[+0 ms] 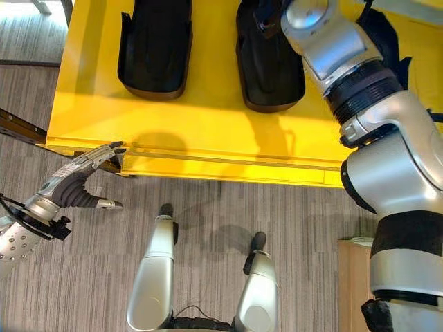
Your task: Move parts from the plastic box to the shelf.
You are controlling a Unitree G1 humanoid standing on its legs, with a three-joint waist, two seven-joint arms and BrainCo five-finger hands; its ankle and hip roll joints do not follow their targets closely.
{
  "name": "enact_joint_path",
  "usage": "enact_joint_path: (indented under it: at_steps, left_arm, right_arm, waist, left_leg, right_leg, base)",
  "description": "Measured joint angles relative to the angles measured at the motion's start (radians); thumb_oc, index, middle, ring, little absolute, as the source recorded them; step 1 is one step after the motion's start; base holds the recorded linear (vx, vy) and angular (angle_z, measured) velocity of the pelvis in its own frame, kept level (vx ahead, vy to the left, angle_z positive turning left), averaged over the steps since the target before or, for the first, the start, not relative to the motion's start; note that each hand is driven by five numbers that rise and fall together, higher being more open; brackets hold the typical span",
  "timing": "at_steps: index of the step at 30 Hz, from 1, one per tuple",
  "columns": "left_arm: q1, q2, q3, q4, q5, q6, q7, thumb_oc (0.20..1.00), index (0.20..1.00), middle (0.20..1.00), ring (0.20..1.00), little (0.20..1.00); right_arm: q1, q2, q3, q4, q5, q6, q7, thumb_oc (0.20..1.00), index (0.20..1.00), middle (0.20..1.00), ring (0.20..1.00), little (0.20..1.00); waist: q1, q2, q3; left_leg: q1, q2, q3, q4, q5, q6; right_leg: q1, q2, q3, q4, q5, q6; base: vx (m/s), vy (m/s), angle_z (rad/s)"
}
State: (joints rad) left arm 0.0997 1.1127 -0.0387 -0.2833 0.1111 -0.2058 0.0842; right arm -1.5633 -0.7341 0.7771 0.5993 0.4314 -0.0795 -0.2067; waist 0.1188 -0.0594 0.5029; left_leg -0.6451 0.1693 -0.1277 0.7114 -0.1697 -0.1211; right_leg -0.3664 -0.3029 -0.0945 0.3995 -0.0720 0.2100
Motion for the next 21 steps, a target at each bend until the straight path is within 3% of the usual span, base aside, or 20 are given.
enact_joint_path:
  at_steps: [8,9,21]
  left_arm:
    - [0.0,-0.013,-0.001,0.011,0.039,-0.001,-0.021,1.0,1.0,1.0,1.0,1.0]
    - [-0.002,-0.022,-0.001,0.016,0.039,-0.001,-0.024,1.0,1.0,1.0,1.0,1.0]
    - [0.004,-0.093,0.0,0.023,0.041,-0.017,-0.058,1.0,1.0,1.0,1.0,1.0]
  right_arm:
    - [0.31,-0.105,-0.223,-0.239,-0.036,-0.026,0.002,1.0,1.0,1.0,1.0,1.0]
    - [0.323,-0.107,-0.235,-0.244,-0.042,-0.026,0.004,1.0,1.0,1.0,1.0,1.0]
    - [0.638,-0.093,-0.395,-0.397,-0.044,-0.048,0.041,1.0,1.0,1.0,1.0,1.0]
  waist:
    - [-0.028,0.012,-0.005]
    - [-0.047,0.021,-0.006]
    - [-0.076,0.087,-0.014]
  left_leg:
    - [0.09,0.008,0.036,-0.033,-0.007,0.0]
    - [0.094,0.008,0.041,-0.035,-0.008,0.001]
    - [0.187,0.018,0.071,-0.067,-0.014,-0.004]
  right_leg:
    - [0.064,0.0,0.027,-0.036,0.007,0.003]
    - [0.066,-0.002,0.03,-0.04,0.009,0.004]
    - [0.132,-0.005,0.042,-0.058,0.013,0.001]
  base:
    - [-0.01,-0.019,-0.1]
    - [0.0,-0.039,-0.12]
    - [0.01,-0.027,-0.05]
